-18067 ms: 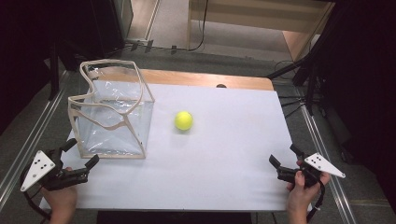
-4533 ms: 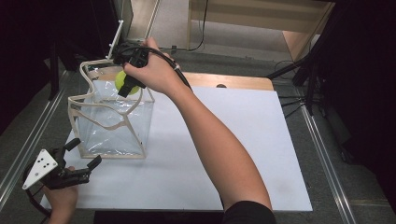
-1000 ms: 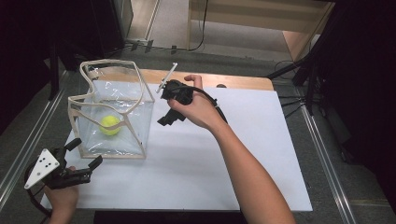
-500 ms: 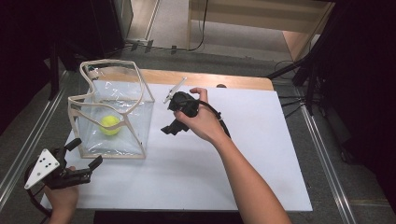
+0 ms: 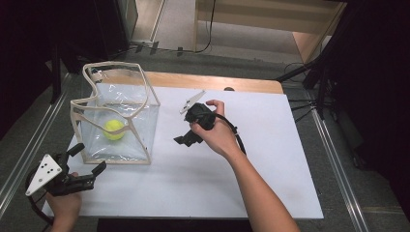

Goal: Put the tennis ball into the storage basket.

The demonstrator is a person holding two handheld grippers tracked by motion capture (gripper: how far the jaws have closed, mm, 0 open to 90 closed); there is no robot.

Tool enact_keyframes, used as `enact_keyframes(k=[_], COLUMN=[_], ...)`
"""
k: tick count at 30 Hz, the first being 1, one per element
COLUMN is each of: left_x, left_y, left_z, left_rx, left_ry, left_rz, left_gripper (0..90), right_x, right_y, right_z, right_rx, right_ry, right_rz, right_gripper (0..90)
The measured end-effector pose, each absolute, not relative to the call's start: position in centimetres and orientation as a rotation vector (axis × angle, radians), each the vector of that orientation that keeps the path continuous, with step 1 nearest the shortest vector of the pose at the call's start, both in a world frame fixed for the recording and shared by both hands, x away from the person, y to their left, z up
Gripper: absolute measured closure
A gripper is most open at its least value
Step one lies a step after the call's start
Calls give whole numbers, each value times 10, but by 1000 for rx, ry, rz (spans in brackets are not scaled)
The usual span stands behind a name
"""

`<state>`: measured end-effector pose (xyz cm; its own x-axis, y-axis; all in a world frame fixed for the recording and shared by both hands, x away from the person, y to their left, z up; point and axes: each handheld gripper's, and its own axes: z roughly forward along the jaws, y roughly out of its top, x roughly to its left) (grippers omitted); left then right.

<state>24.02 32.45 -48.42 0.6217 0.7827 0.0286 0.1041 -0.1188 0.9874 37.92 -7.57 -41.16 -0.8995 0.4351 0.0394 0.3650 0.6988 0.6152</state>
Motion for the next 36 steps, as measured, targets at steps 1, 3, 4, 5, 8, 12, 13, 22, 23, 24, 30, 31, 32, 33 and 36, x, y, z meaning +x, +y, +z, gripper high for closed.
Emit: enact_keyframes(k=[1, 3, 4, 5, 8, 12, 13, 22, 23, 24, 30, 31, 32, 33, 36], left_x=[240, 240, 240, 240, 240, 240, 240, 240, 240, 240, 240, 240, 240, 240, 240], left_y=[325, 324, 324, 324, 324, 324, 324, 324, 324, 324, 324, 324, 324, 324, 324], left_z=[-484, -484, -484, -484, -484, -484, -484, -484, -484, -484, -484, -484, -484, -484, -484], left_rx=[1611, 1611, 1611, 1611, 1611, 1611, 1611, 1611, 1611, 1611, 1612, 1611, 1612, 1611, 1612], left_ry=[752, 753, 753, 754, 753, 754, 754, 754, 754, 754, 755, 754, 754, 755, 755], left_rz=[683, 684, 684, 684, 684, 683, 683, 683, 683, 683, 683, 682, 683, 683, 683], left_gripper=[54, 54, 54, 54, 54, 54, 54, 54, 54, 54, 54, 54, 54, 54, 54], right_x=[379, 376, 375, 375, 372, 367, 366, 357, 356, 355, 347, 347, 346, 345, 343], right_y=[-77, -81, -83, -85, -90, -98, -99, -115, -117, -119, -132, -132, -134, -136, -142], right_z=[-413, -416, -417, -418, -422, -425, -426, -434, -434, -435, -440, -440, -440, -441, -442], right_rx=[655, 678, 678, 669, 685, 711, 709, 734, 740, 749, 770, 770, 772, 775, 780], right_ry=[2790, 2778, 2773, 2764, 2747, 2724, 2718, 2671, 2659, 2652, 2614, 2614, 2607, 2599, 2577], right_rz=[986, 1001, 1009, 1023, 1045, 1084, 1095, 1152, 1154, 1165, 1204, 1204, 1216, 1233, 1262], right_gripper=[0, 0, 0, 0, 0, 0, 0, 0, 0, 0, 0, 0, 0, 0, 0])
